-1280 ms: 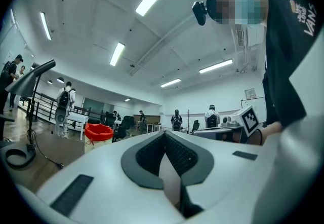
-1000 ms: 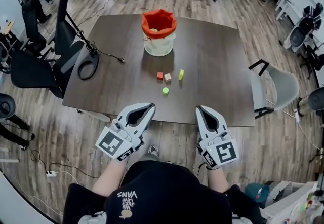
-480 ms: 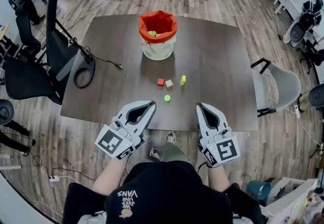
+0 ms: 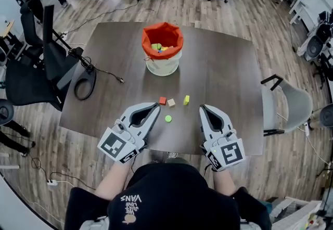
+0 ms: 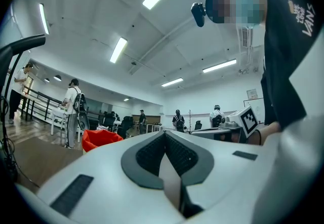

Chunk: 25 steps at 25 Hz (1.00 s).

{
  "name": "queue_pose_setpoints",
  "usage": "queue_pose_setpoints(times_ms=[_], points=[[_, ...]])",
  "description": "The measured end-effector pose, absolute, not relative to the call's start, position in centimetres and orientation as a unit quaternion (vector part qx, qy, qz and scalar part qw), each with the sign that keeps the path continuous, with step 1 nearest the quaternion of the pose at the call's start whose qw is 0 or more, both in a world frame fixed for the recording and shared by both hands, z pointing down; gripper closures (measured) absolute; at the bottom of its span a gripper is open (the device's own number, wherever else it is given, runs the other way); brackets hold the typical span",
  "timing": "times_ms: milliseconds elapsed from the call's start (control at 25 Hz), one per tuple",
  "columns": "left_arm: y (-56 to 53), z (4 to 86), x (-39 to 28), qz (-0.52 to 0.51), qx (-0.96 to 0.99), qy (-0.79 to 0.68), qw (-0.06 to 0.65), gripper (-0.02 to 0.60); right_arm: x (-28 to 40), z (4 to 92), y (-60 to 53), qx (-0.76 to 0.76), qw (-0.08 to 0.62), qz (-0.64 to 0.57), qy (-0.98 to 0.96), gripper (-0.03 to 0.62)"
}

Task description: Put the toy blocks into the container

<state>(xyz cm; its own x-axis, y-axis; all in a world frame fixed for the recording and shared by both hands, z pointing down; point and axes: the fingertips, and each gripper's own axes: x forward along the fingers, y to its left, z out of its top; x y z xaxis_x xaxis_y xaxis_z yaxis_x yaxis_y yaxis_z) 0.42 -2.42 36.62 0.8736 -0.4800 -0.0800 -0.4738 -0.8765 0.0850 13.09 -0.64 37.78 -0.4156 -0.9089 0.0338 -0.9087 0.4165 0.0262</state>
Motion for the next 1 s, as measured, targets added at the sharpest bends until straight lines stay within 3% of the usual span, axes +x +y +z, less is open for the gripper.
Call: queue_pose_setpoints(times_ms=[1000], points=[[-9.4,36.5,1.1,-0.043,0.969,-0.239,0.036,0.571,12.4,38.4,-8.8,0.536,0.021,0.004,-0.844,0.576]])
